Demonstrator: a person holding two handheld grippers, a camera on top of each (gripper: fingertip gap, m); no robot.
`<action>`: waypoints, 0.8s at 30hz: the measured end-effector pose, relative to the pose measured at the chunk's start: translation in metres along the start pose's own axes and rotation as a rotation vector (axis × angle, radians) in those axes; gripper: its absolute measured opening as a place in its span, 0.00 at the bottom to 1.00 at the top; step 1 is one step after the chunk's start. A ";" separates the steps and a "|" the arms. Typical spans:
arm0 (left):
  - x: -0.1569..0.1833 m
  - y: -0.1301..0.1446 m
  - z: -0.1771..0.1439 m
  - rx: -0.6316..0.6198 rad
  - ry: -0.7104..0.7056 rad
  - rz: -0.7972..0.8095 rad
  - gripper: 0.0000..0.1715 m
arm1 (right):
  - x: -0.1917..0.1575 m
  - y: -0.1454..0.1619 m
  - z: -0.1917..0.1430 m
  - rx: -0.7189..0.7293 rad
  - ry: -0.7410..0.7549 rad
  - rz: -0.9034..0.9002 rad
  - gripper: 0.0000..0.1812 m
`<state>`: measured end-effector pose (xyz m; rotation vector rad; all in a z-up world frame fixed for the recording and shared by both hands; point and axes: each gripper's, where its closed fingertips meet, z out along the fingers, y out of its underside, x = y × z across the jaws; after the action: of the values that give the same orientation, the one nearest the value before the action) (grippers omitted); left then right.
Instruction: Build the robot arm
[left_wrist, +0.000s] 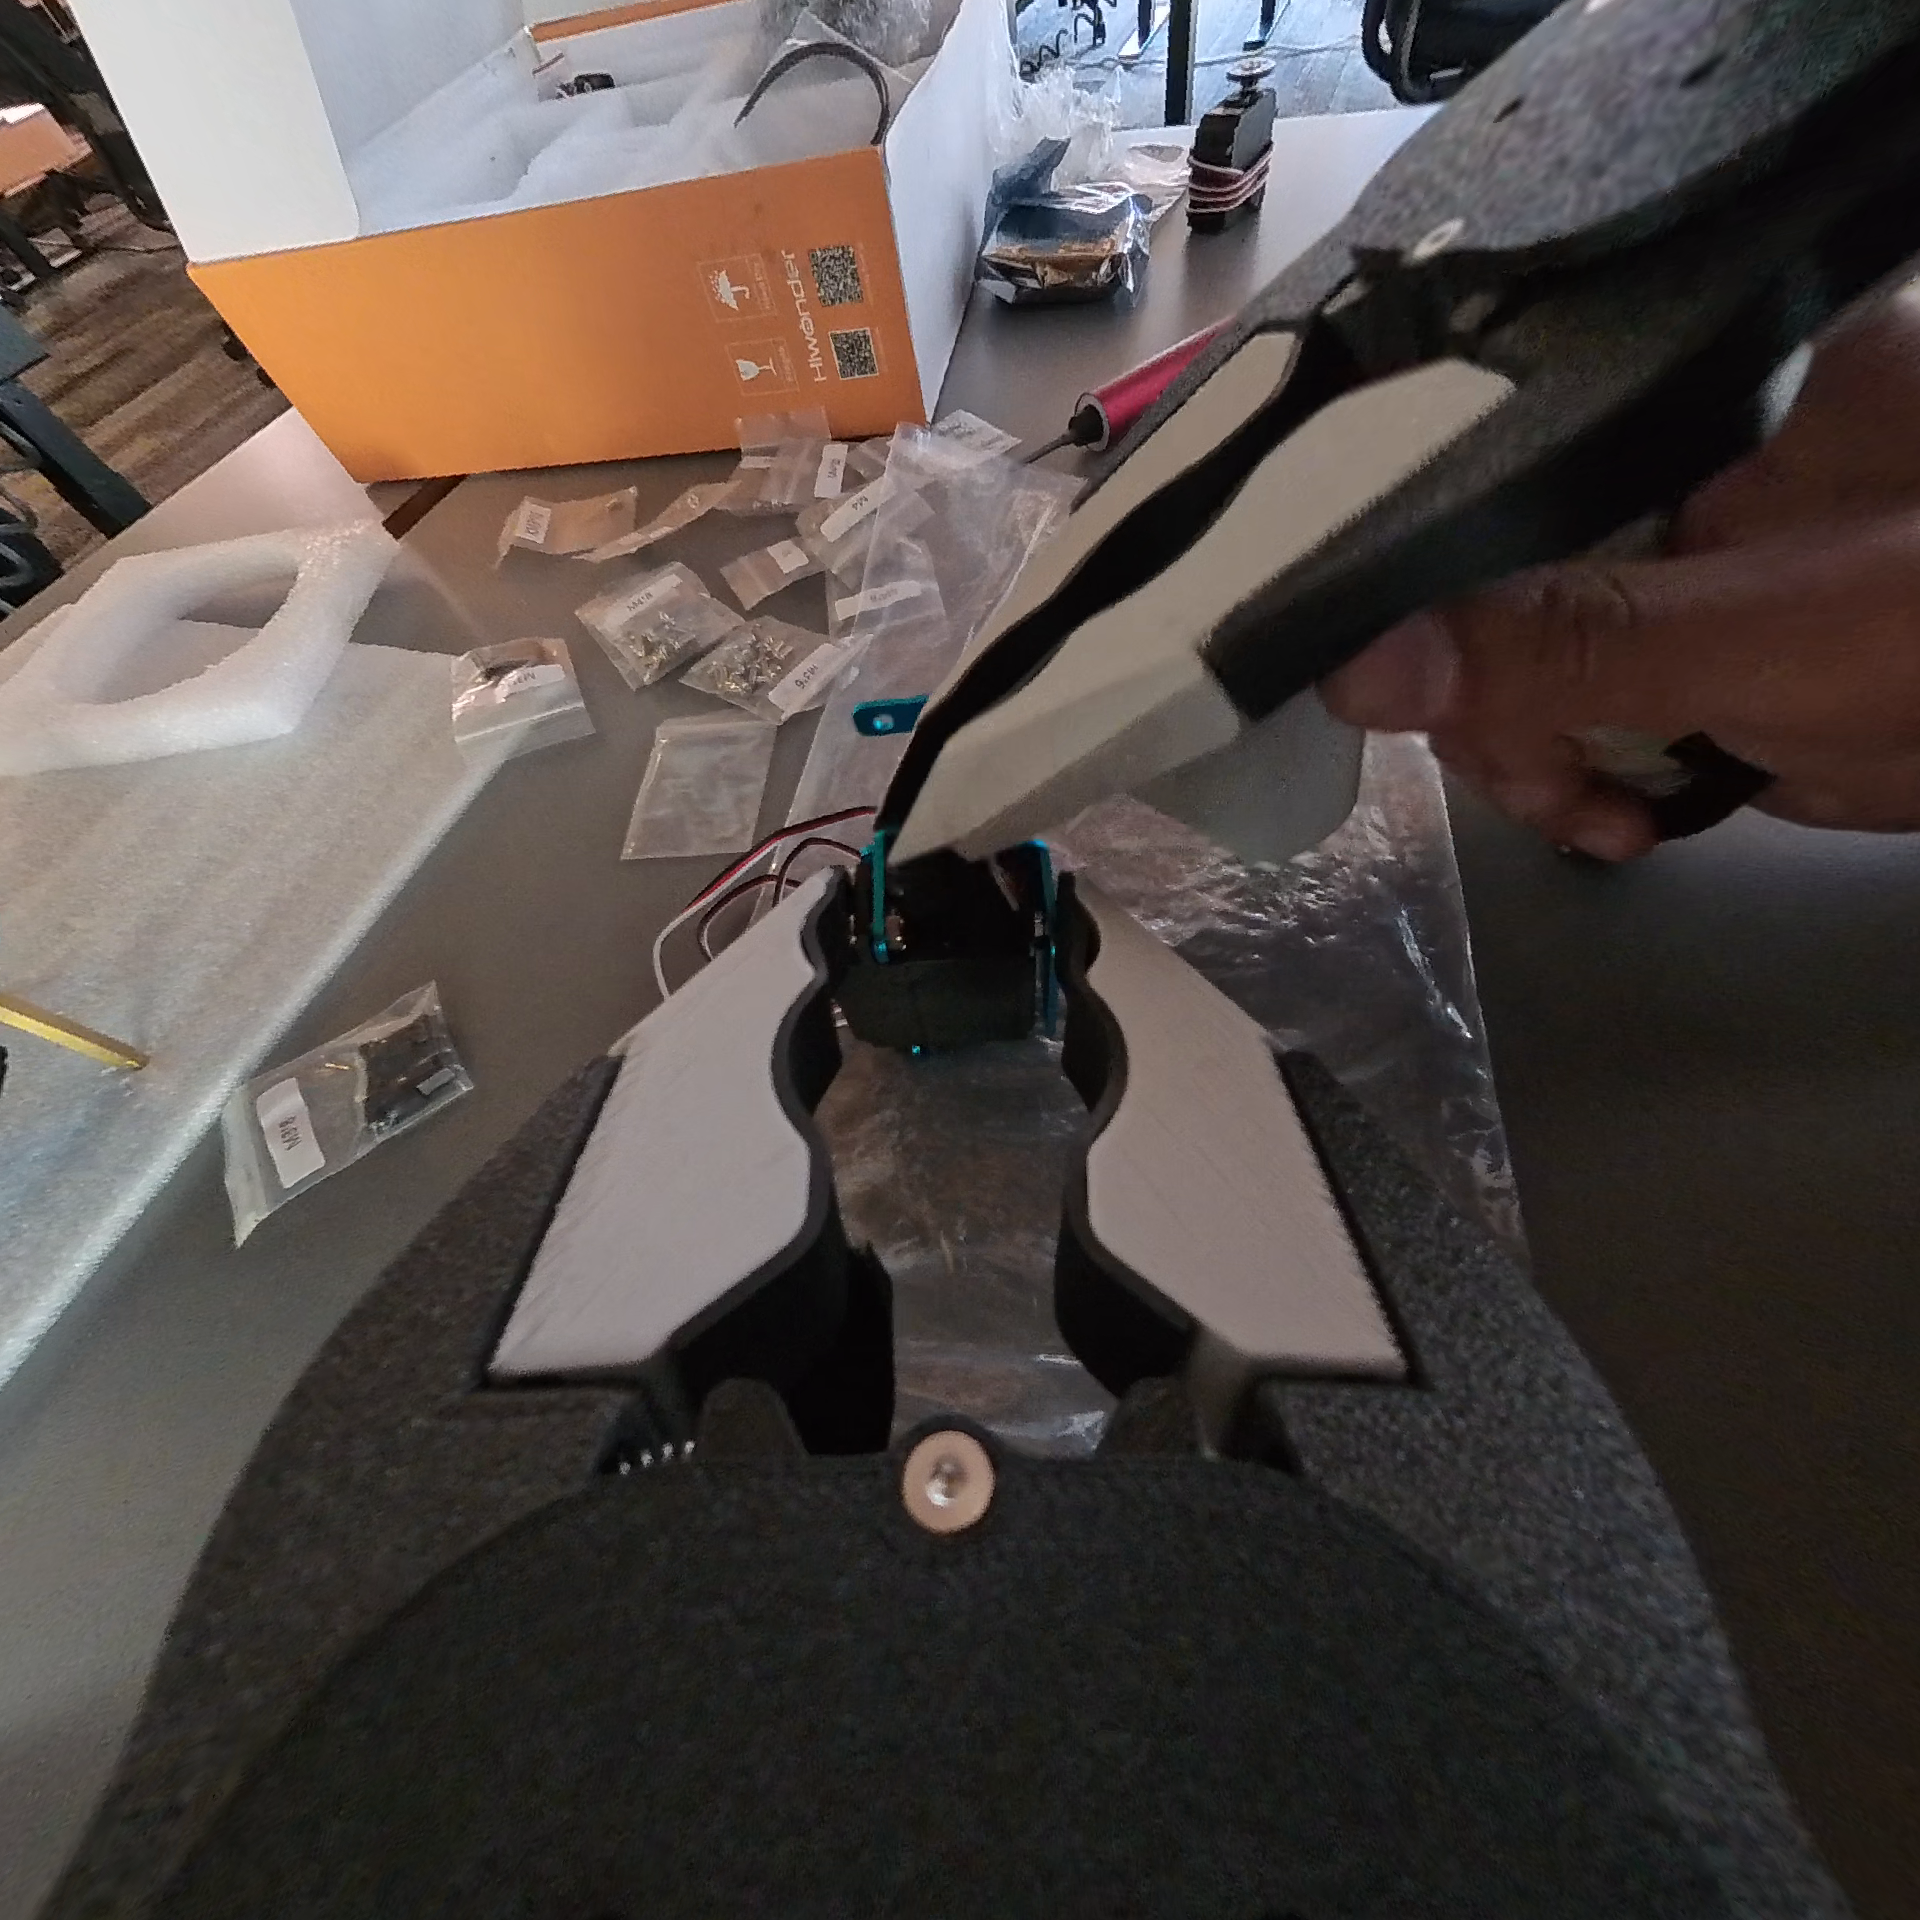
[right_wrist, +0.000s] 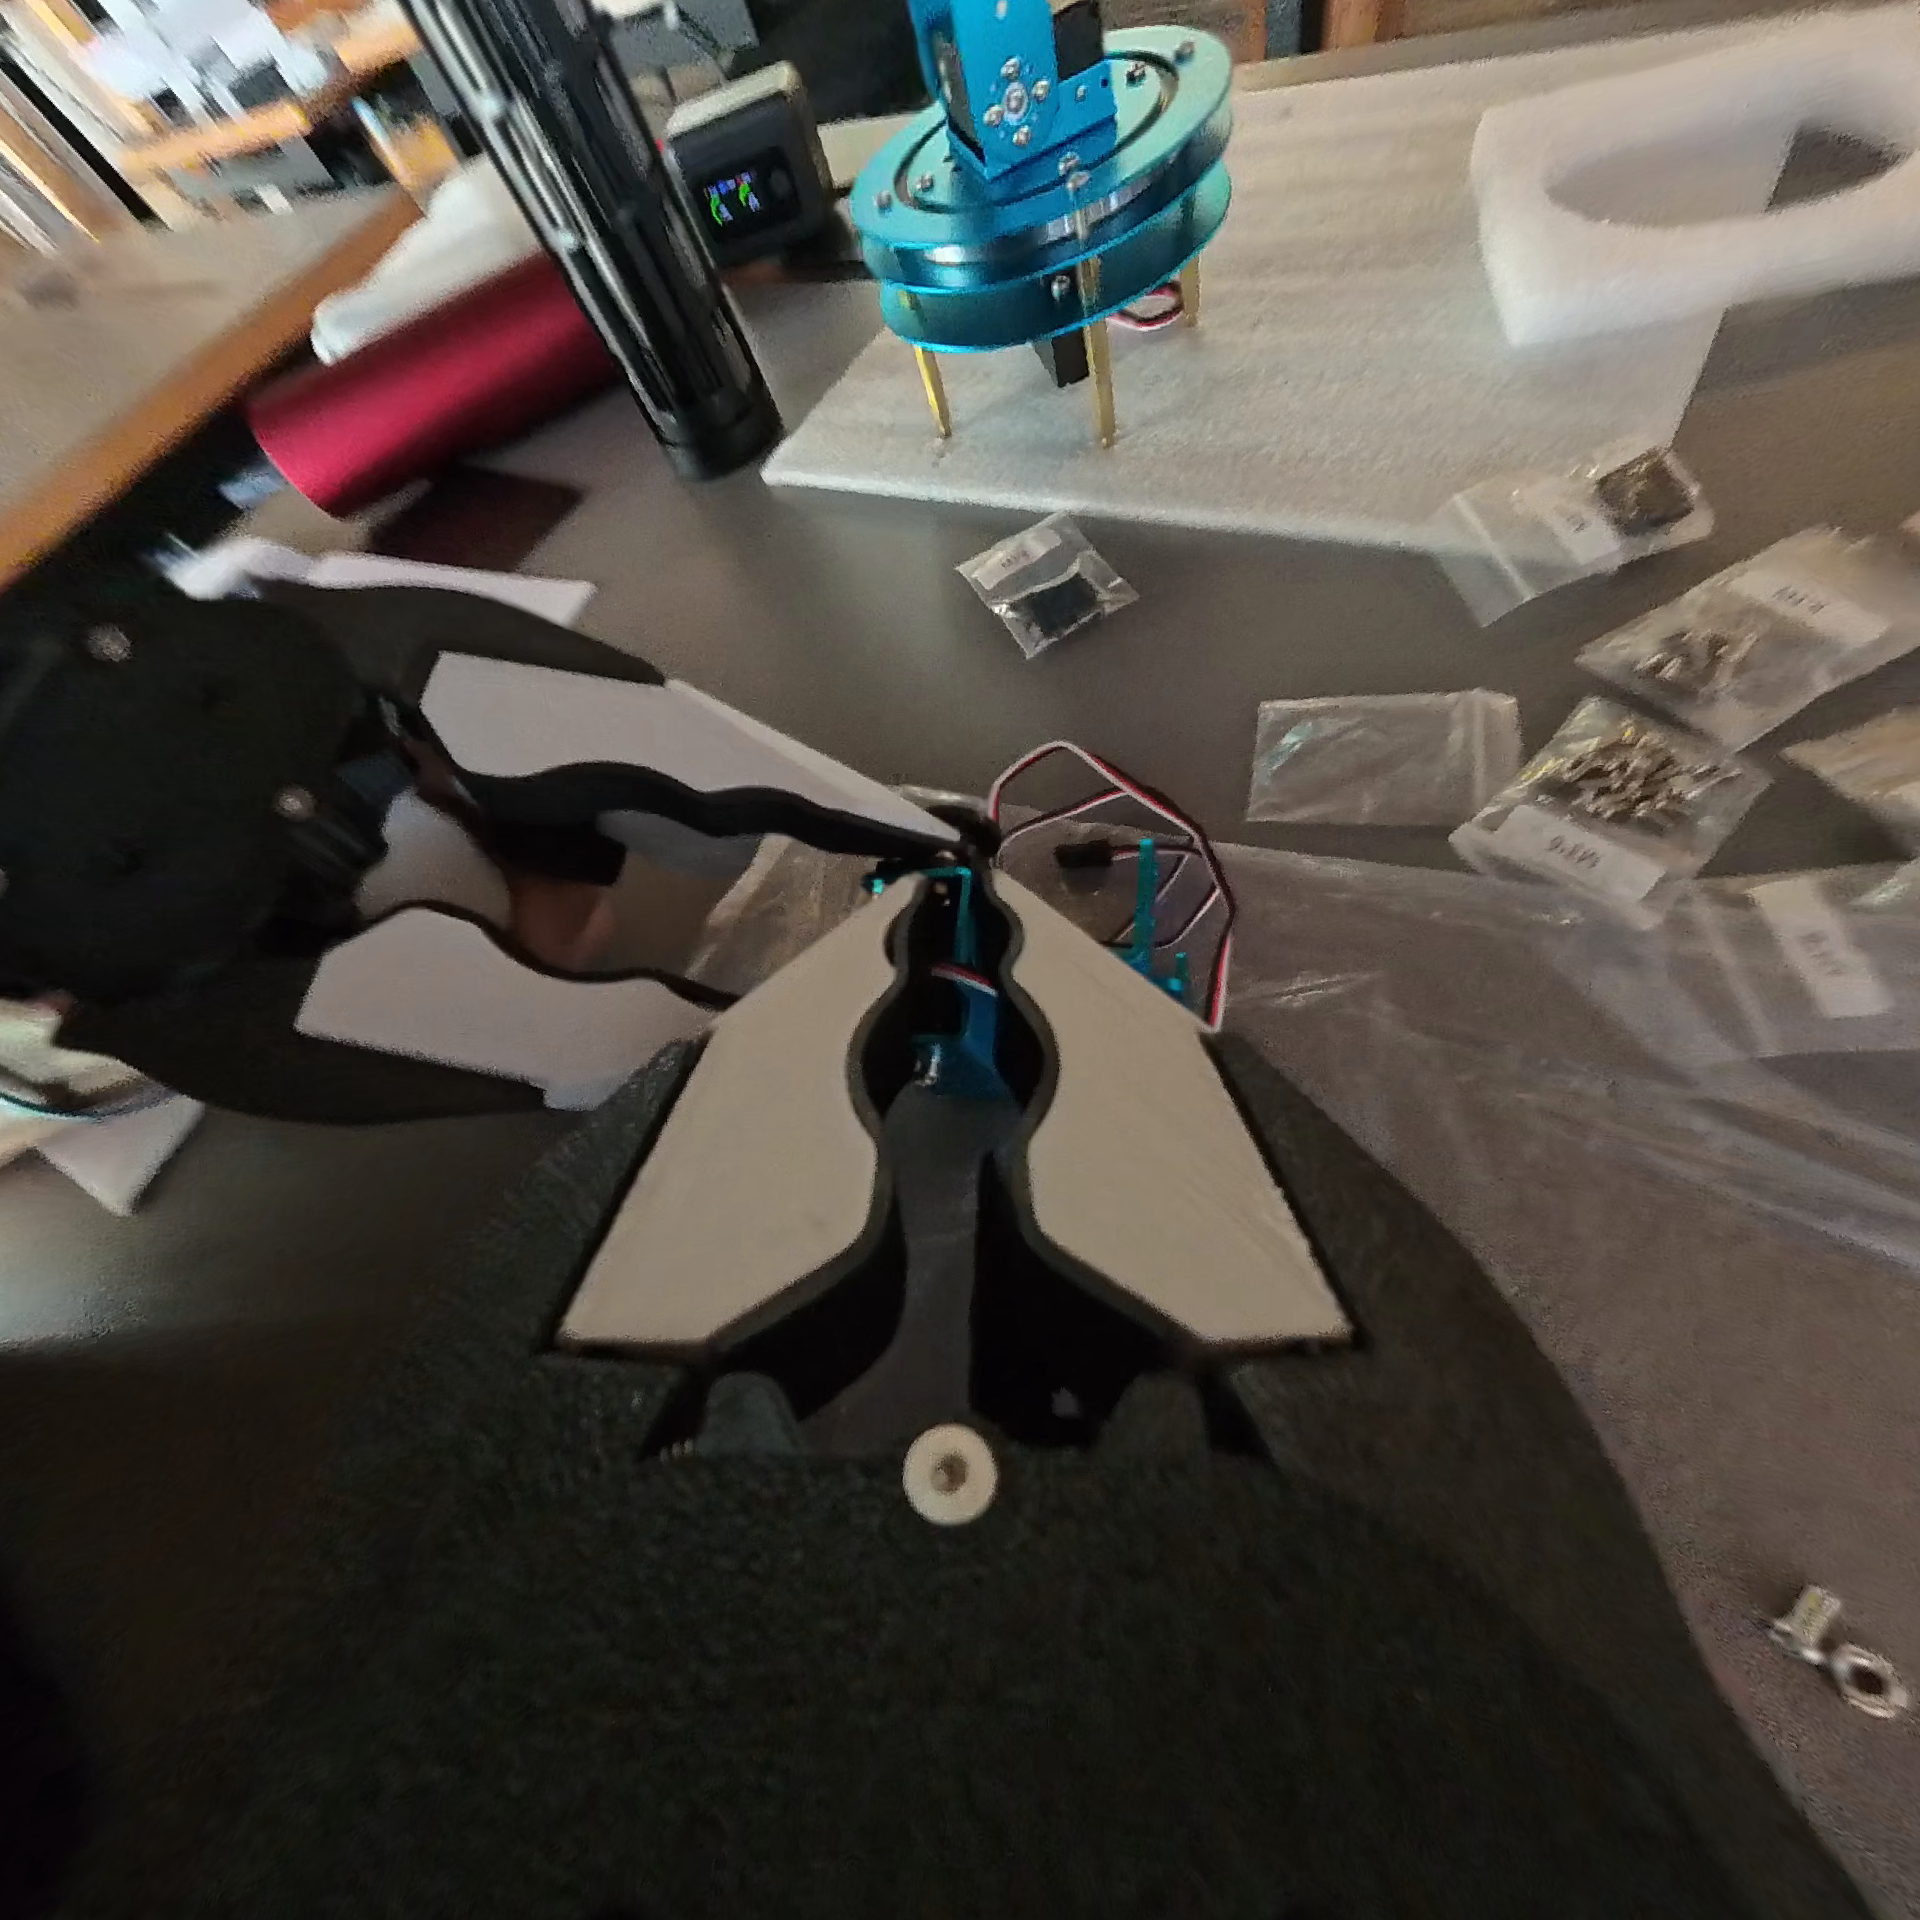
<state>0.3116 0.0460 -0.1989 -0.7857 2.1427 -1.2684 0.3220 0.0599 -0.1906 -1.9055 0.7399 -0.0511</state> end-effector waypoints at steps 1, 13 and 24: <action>0.000 0.000 0.000 0.001 0.001 0.000 0.23 | 0.002 -0.001 -0.001 0.009 -0.021 0.047 0.00; 0.000 0.000 0.000 0.001 0.007 -0.008 0.23 | -0.005 -0.002 -0.004 0.037 -0.116 0.087 0.08; 0.000 0.000 0.000 0.002 0.006 0.001 0.23 | -0.001 0.000 0.001 0.022 -0.027 0.017 0.03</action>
<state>0.3116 0.0456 -0.1988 -0.7807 2.1463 -1.2729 0.3217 0.0607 -0.1905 -1.8751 0.7344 -0.0235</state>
